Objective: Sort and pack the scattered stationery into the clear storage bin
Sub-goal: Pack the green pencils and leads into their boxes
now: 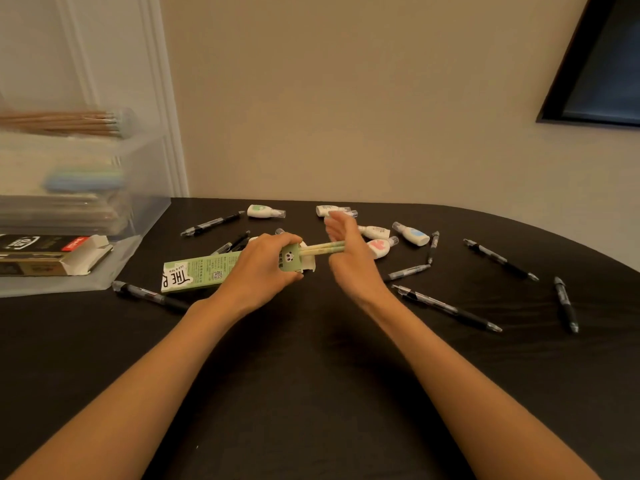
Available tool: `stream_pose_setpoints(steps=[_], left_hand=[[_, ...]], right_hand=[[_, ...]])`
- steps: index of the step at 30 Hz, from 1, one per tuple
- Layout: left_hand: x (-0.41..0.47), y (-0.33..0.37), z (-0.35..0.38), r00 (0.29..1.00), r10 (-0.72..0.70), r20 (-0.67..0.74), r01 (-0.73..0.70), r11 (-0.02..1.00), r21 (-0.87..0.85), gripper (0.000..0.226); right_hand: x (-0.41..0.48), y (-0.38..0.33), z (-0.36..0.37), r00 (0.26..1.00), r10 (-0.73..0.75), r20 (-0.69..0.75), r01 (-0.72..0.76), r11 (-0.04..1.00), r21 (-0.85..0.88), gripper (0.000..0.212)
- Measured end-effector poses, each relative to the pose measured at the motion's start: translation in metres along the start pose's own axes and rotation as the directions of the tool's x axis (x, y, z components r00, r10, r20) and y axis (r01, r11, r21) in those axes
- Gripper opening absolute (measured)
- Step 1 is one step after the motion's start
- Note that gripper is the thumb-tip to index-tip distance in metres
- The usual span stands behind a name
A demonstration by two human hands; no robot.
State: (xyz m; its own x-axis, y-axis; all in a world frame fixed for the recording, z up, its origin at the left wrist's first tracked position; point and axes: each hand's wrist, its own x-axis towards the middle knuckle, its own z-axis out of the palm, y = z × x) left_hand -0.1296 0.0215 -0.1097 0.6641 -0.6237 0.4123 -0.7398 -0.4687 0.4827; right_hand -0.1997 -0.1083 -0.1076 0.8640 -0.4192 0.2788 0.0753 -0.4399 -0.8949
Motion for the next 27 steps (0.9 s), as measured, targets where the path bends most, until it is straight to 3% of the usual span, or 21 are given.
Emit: stream_pose_setpoints(steps=[2, 4, 7, 8, 10, 12, 15, 18, 22, 24, 27], left_hand=[[0.002, 0.001, 0.002, 1.000, -0.003, -0.021, 0.003, 1.000, -0.015, 0.057], [0.003, 0.003, 0.004, 0.999, 0.020, -0.033, -0.020, 1.000, -0.015, 0.059], [0.006, 0.013, 0.003, 0.988, 0.038, -0.148, -0.047, 0.997, -0.059, 0.057], [0.010, 0.019, 0.001, 0.975, 0.052, -0.217, -0.071, 0.994, -0.082, 0.056], [0.025, 0.038, -0.013, 0.933, 0.076, -0.352, -0.130, 0.982, -0.134, 0.053], [0.039, 0.062, -0.030, 0.887, 0.069, -0.456, -0.179, 0.963, -0.201, 0.048], [0.053, 0.094, -0.049, 0.845, 0.017, -0.534, -0.218, 0.924, -0.315, 0.040], [0.054, 0.108, -0.048, 0.869, -0.076, -0.489, -0.162, 0.890, -0.425, 0.046], [0.044, 0.094, -0.037, 0.948, -0.172, -0.267, 0.006, 0.849, -0.528, 0.069], [0.038, 0.085, -0.036, 0.970, -0.150, -0.194, 0.013, 0.821, -0.571, 0.069], [0.035, 0.082, -0.039, 0.980, -0.039, -0.197, -0.089, 0.796, -0.599, 0.059]], right_hand=[[0.001, -0.006, -0.004, 0.996, 0.078, 0.046, -0.088, 0.955, 0.283, 0.087], [0.000, -0.009, -0.011, 0.993, 0.108, 0.053, -0.119, 0.821, 0.558, 0.083], [0.002, -0.009, -0.024, 0.991, 0.127, -0.048, -0.044, 0.637, 0.770, 0.075], [0.002, -0.006, -0.028, 0.988, 0.134, -0.072, -0.030, 0.634, 0.773, 0.077], [0.001, -0.006, -0.035, 0.990, 0.137, -0.041, -0.078, 0.758, 0.648, 0.079], [-0.003, -0.006, -0.033, 0.988, 0.121, 0.095, -0.150, 0.902, 0.405, 0.073], [-0.002, -0.022, -0.029, 0.968, 0.064, 0.243, -0.116, 0.972, 0.206, 0.056], [0.005, -0.042, -0.031, 0.975, 0.020, 0.222, -0.058, 0.984, 0.168, 0.035], [0.002, -0.040, -0.035, 0.958, 0.097, 0.270, -0.127, 0.987, 0.095, 0.020], [-0.001, -0.034, -0.035, 0.948, 0.130, 0.290, -0.172, 0.977, 0.123, 0.020], [-0.002, -0.034, -0.035, 0.954, 0.097, 0.284, -0.178, 0.945, 0.273, 0.023]])
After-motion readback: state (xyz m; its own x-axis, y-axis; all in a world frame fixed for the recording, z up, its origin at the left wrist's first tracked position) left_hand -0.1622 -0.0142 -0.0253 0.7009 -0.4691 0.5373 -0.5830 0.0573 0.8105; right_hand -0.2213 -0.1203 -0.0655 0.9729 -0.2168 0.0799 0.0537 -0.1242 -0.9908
